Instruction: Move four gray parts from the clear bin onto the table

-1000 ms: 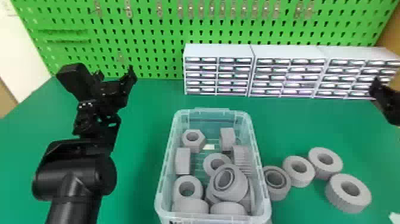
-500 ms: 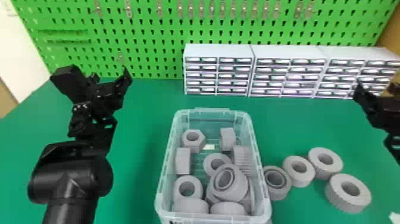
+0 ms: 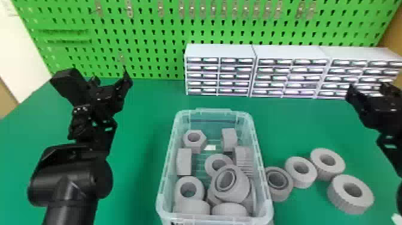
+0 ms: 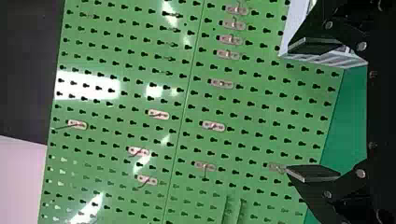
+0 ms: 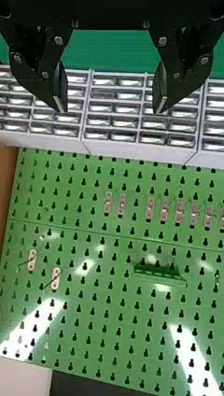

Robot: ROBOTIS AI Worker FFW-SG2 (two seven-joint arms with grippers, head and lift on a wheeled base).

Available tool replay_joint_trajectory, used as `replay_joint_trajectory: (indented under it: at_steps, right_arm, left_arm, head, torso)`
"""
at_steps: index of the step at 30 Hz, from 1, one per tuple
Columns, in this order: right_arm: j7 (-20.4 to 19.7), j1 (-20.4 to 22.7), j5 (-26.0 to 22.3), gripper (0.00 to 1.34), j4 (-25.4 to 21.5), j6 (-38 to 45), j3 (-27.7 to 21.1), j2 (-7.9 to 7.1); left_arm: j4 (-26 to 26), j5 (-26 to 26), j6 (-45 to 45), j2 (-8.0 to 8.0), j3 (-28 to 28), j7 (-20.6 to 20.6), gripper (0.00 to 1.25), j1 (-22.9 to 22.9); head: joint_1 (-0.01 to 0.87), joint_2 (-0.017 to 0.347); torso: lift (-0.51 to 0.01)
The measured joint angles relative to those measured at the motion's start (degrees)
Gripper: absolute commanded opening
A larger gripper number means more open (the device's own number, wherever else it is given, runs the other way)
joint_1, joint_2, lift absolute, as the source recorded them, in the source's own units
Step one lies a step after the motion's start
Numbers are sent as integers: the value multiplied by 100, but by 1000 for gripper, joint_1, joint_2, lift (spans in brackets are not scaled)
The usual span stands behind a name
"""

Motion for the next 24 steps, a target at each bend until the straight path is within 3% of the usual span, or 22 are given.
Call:
replay_joint_trajectory:
  at_steps: [24]
  right_arm:
    - [0,137,-207,796,-115,-44,-17,-27]
  left_arm:
    - [41,58,0,0,-49,-54,900,58]
  head:
    - [693,72]
  torso:
    - [-52]
